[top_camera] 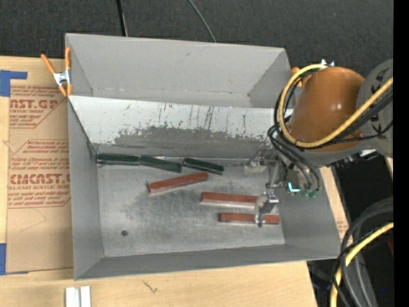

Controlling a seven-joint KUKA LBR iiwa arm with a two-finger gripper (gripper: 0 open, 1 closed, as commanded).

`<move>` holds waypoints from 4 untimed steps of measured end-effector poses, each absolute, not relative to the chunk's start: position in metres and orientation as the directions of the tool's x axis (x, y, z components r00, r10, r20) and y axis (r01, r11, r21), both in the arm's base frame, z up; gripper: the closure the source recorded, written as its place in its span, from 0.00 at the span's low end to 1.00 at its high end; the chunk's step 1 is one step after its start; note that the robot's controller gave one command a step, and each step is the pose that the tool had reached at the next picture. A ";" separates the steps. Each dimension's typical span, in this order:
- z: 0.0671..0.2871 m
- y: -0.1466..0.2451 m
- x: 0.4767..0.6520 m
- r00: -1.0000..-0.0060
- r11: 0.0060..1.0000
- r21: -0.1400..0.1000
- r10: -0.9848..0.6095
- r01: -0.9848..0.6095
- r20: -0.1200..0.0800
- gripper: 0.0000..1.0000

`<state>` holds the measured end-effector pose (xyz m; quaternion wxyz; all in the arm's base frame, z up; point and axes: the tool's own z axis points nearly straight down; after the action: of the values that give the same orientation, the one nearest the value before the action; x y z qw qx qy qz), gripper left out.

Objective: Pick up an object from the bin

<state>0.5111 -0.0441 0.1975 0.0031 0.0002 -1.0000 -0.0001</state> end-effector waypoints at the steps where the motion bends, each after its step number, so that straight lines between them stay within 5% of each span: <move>1: 0.201 -0.044 0.513 -1.000 1.000 -0.001 -0.001 -0.001 -0.001 1.00; 2: 0.201 -0.044 0.513 -1.000 1.000 -0.001 -0.001 -0.001 -0.001 0.00; 3: 0.201 -0.044 0.513 -1.000 1.000 -0.001 -0.001 -0.001 -0.001 0.00; 4: 0.084 -0.062 0.516 -0.996 0.996 0.000 -0.091 -0.091 -0.003 1.00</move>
Offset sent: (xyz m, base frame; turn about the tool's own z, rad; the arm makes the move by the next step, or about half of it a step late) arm 0.0000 0.0000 0.0000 0.0000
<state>0.5164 -0.0615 0.0837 -0.0014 0.0454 -0.9990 0.0001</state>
